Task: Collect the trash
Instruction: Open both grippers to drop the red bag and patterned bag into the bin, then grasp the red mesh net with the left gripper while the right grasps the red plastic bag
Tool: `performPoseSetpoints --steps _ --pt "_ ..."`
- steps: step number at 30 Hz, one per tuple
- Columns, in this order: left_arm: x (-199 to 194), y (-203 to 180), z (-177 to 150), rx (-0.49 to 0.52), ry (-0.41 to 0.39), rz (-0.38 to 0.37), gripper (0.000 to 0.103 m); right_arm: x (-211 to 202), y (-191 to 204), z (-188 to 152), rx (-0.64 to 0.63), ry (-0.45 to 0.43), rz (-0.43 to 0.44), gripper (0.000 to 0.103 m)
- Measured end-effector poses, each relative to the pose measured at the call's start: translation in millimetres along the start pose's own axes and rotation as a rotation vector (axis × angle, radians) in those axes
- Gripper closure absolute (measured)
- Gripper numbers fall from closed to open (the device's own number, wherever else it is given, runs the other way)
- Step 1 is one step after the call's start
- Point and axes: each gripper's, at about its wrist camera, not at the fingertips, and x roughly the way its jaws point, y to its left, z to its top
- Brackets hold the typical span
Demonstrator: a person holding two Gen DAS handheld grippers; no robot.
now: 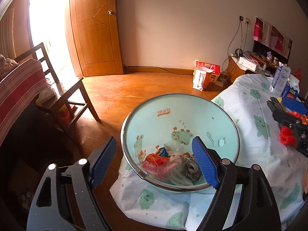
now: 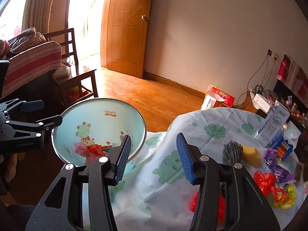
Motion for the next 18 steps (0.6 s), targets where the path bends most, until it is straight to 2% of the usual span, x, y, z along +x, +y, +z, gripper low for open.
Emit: performPoseSetpoints --steps 6,13,18 --pt "2.5 -58.4 -12.1 0.103 0.022 -0.087 0.023 -47.3 -74.0 -50.2 0.124 0.031 -0.148 0.046" --pt "-5.5 -141.1 -5.9 0.189 -0.01 -0.204 0.023 -97.4 -160.5 -113.9 0.293 0.073 -0.329 0.044" --pt "-5.0 -198.7 -3.2 0.249 -0.008 -0.28 0.023 -121.7 -198.5 -150.9 0.375 0.08 -0.398 0.041"
